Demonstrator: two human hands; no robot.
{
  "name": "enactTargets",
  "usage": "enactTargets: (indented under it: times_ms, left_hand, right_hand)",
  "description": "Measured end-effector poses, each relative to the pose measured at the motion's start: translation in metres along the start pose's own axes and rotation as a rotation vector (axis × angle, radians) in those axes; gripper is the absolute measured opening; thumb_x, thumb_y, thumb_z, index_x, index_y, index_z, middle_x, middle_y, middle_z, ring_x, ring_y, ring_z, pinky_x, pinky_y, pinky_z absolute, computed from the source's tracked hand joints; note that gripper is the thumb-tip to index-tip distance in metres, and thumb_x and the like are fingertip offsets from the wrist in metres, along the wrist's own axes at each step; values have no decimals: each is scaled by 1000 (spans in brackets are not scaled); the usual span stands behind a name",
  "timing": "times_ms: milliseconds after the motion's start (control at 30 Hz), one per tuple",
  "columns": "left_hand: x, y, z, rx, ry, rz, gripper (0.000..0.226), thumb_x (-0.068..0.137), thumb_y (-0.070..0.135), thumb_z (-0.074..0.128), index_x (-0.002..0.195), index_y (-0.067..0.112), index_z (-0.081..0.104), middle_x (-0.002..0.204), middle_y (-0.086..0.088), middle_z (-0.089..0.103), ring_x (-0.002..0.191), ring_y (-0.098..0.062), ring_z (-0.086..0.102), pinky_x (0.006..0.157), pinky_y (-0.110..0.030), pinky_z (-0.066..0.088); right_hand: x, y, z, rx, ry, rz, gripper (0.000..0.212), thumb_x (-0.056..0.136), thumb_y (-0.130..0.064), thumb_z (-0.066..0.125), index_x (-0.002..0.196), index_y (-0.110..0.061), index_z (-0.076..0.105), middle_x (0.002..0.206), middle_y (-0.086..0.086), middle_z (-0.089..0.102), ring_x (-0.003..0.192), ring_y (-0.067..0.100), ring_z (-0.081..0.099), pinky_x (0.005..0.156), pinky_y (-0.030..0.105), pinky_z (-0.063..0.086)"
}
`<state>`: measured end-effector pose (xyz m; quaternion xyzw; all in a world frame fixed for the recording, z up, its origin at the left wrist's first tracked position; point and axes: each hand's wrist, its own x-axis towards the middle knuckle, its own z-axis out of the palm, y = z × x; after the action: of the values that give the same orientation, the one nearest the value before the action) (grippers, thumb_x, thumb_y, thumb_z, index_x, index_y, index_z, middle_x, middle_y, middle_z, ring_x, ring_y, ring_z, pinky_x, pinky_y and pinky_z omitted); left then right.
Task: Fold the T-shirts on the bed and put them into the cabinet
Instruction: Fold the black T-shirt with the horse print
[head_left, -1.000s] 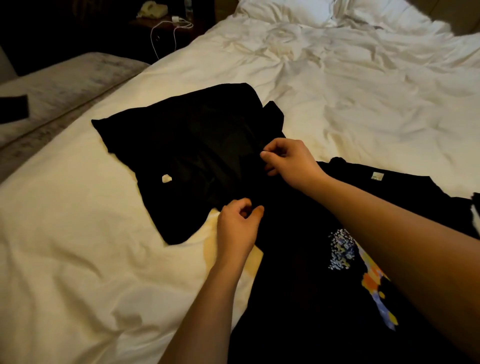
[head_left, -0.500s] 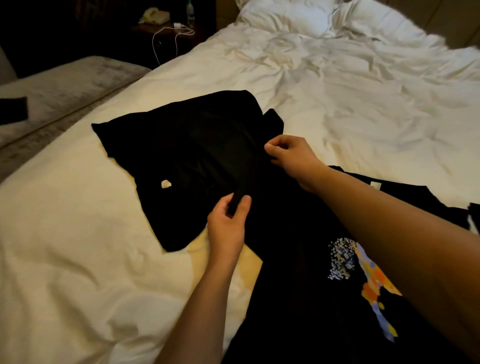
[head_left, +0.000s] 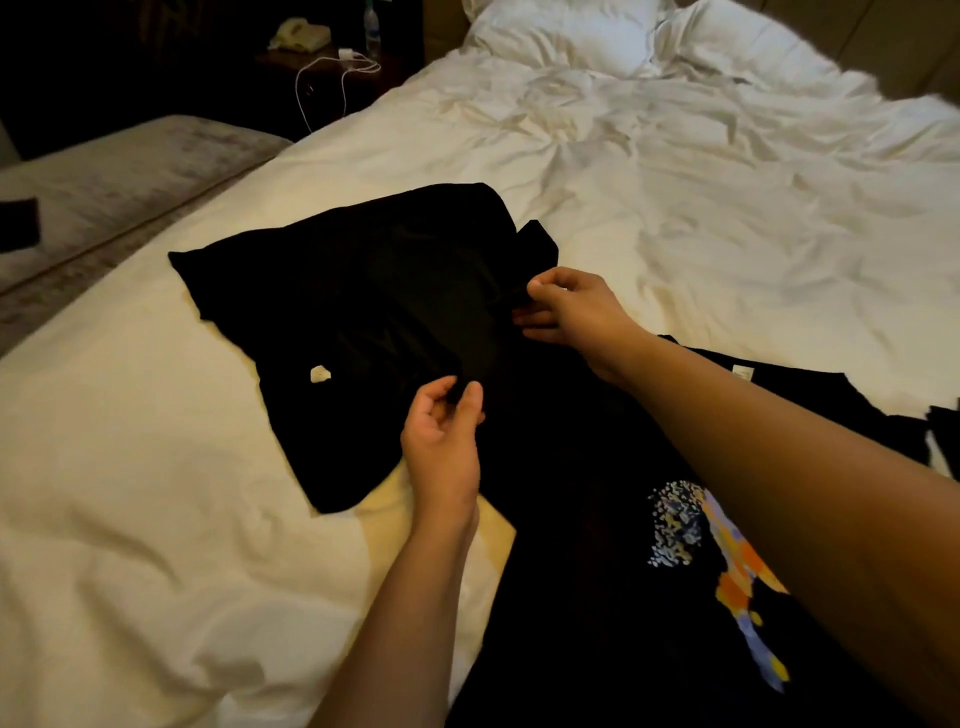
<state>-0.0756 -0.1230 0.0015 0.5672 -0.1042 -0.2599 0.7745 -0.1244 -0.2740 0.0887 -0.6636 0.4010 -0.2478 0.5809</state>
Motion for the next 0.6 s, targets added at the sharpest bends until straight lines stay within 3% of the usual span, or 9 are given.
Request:
enactTargets:
  times_ms: [200, 300, 367, 467, 533, 600]
  left_hand:
    - [-33, 7, 19, 242, -351, 278, 19, 90, 6, 70, 89, 24, 67, 88, 13, 71, 86, -2, 66, 79, -17, 50]
    - [-47, 5, 20, 340, -584, 300, 6, 92, 13, 70, 90, 17, 74, 91, 8, 74, 89, -3, 68, 81, -14, 48]
    - [-53, 3, 20, 335, -686, 274, 19, 97, 27, 61, 95, 12, 74, 88, 1, 75, 88, -8, 69, 81, -17, 49]
    - [-52, -1, 24, 330, -570, 227, 22, 99, 30, 57, 96, 16, 73, 86, 1, 74, 85, -8, 68, 80, -18, 50]
    - [-45, -11, 27, 380, -407, 200, 14, 100, 22, 60, 95, 20, 73, 92, 6, 73, 89, -5, 68, 82, -19, 52]
    - [-37, -21, 28, 471, -314, 147, 8, 97, 24, 63, 102, 27, 69, 105, 9, 69, 96, -2, 65, 87, -24, 54]
  right_hand:
    - [-22, 11, -50, 415, -6, 20, 17, 97, -18, 48, 97, -4, 57, 100, 17, 65, 85, 26, 67, 74, 37, 59]
    - [-40, 28, -84, 466, 49, 154, 33, 100, -36, 46, 76, -14, 49, 74, 5, 55, 59, 16, 59, 51, 23, 48]
    - [-51, 43, -108, 332, 79, 270, 50, 98, -54, 46, 64, -17, 43, 63, 1, 45, 52, 16, 46, 49, 26, 38]
    - [-55, 68, -130, 51, 125, 358, 48, 95, -54, 54, 65, -18, 49, 60, -1, 39, 52, 15, 37, 52, 29, 30]
    - [-53, 78, -136, -70, 186, 347, 35, 94, -46, 63, 82, -12, 64, 68, 0, 50, 63, 15, 46, 61, 29, 38]
    - [-49, 79, -134, -135, 183, 311, 38, 93, -44, 65, 102, -7, 69, 78, 3, 57, 69, 16, 52, 66, 29, 43]
